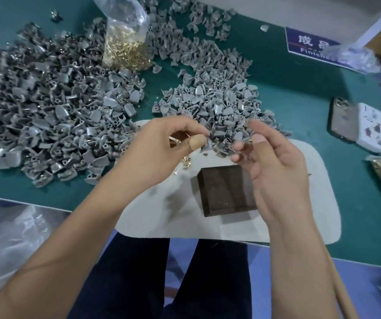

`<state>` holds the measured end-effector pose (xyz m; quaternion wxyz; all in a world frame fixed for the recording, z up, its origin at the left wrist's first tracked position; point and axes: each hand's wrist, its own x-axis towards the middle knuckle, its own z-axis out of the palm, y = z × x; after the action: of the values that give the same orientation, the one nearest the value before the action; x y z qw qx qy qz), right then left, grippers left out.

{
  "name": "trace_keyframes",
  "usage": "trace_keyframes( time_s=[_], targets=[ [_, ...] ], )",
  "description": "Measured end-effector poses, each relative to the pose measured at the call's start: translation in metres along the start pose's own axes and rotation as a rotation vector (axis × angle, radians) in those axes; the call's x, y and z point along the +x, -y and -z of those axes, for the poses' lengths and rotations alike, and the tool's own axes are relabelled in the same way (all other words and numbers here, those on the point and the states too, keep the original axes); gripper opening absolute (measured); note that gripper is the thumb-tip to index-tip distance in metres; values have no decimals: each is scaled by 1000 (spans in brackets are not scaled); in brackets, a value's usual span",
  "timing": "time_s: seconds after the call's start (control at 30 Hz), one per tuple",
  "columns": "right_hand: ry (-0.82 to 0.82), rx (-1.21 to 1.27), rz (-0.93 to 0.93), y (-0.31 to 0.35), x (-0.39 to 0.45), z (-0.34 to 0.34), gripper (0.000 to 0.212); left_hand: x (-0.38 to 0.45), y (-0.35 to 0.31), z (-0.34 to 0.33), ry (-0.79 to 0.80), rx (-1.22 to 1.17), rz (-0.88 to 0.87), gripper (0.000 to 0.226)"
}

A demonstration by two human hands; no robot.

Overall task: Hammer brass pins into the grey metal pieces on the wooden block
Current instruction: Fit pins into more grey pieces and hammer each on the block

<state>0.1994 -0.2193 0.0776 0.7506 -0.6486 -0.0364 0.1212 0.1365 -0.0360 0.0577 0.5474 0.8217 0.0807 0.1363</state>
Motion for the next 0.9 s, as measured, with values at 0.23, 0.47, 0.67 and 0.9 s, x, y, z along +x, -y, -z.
trace_keyframes(
  time_s=[0.23,0.47,0.67,0.9],
  targets=[
    [-54,-56,-47,2,-18,37,22,-21,-9,-42,133,-78,-2,4],
    [56,-894,351,-22,-49,54,50,-41,-14,-63,67,132,-77,9],
    [134,-1061,529,-22,-52,61,43,-50,-16,-65,-47,330,-108,13],
    [-103,-774,384,-23,-49,79,22,-54,-14,-66,-65,249,-69,11]
  ],
)
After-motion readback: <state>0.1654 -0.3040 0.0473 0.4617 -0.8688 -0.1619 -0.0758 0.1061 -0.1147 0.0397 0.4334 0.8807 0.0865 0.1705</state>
